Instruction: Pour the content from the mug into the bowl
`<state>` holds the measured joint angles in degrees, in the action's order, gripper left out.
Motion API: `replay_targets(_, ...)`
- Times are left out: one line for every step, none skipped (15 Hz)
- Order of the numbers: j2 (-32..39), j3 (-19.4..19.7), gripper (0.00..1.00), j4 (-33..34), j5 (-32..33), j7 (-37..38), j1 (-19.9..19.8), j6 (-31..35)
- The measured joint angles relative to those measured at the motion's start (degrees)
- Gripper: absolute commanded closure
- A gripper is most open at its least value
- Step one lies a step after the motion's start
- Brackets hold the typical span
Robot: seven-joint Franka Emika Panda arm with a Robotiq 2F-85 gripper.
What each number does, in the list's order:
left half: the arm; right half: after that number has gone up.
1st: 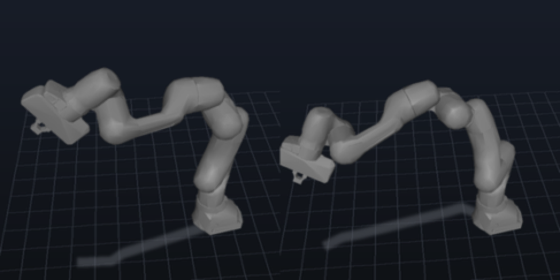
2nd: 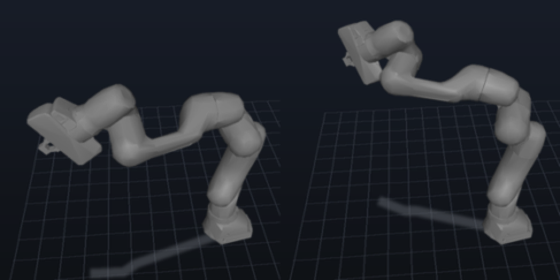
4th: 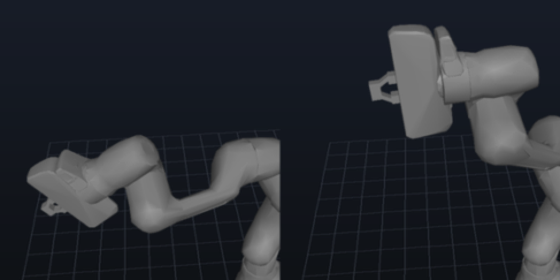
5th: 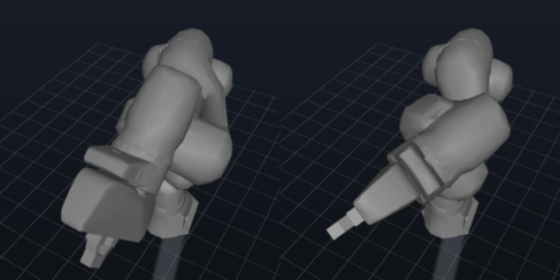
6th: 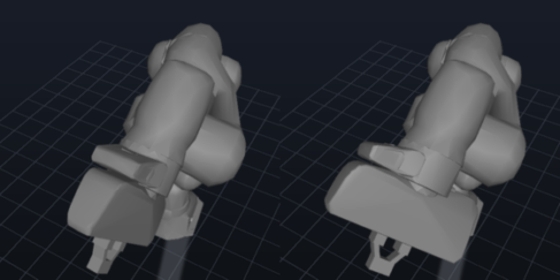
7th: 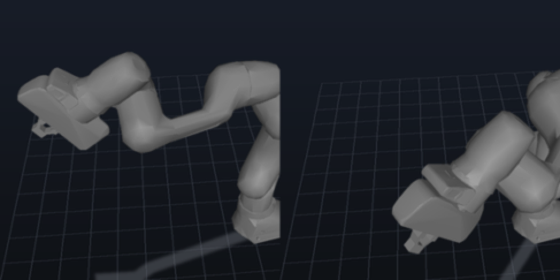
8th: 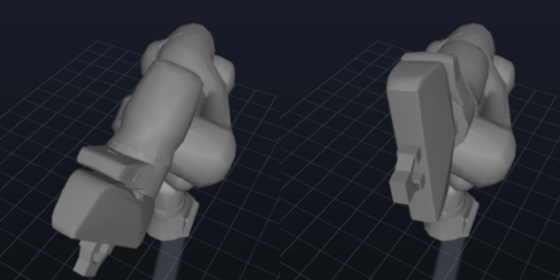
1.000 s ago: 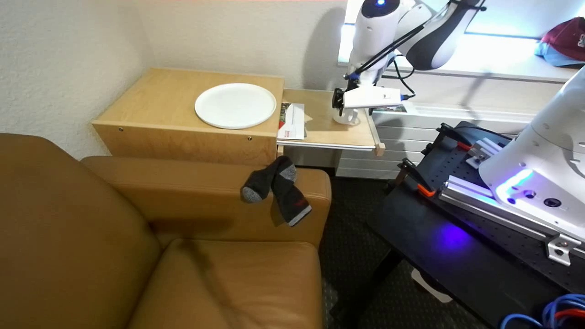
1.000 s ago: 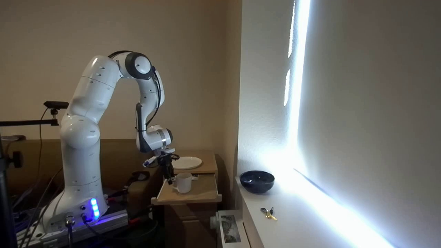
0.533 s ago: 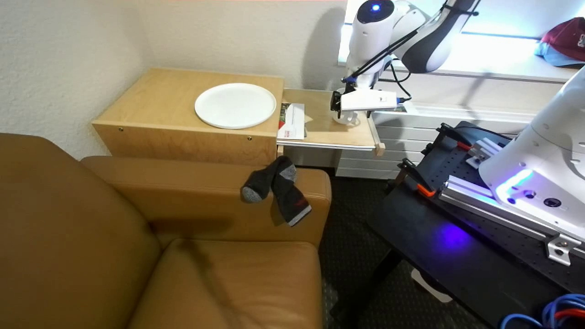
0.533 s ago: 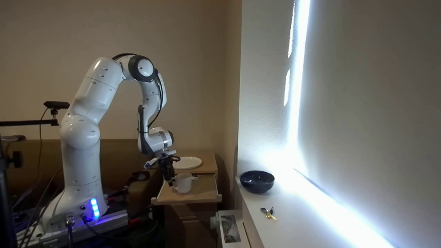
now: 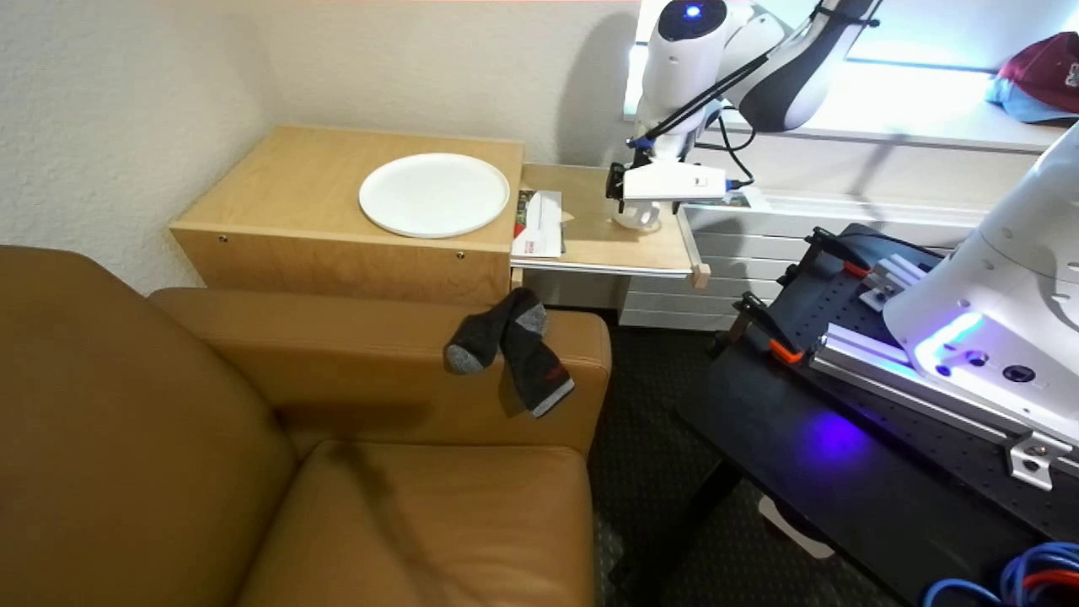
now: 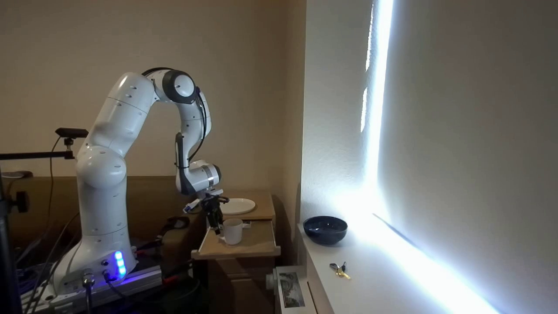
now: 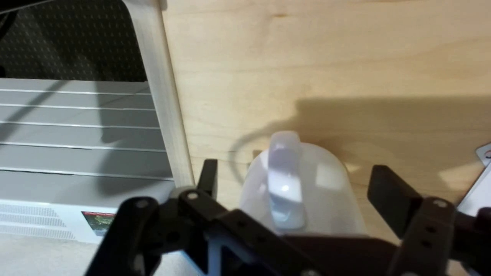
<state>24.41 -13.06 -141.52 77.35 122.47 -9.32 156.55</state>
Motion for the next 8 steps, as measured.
replay_targets(0.00, 0.00, 0.34, 0.00, 0.00, 0.00, 0.00, 0.04)
replay_targets(0.00, 0.00, 0.41, 0.00, -0.01, 0.00, 0.00, 0.04)
replay_targets(0.00, 0.00, 0.48, 0.00, -0.06, 0.00, 0.00, 0.04)
replay_targets(0.00, 0.00, 0.55, 0.00, -0.08, 0.00, -0.01, 0.07)
replay_targets(0.00, 0.00, 0.62, 0.00, -0.09, 0.00, -0.02, 0.08)
replay_targets(0.00, 0.00, 0.69, 0.00, -0.09, 0.00, -0.02, 0.08)
replay_targets(0.00, 0.00, 0.76, 0.00, -0.09, 0.00, -0.03, 0.08)
replay_targets(0.00, 0.00, 0.84, 0.00, -0.09, 0.00, -0.04, 0.10)
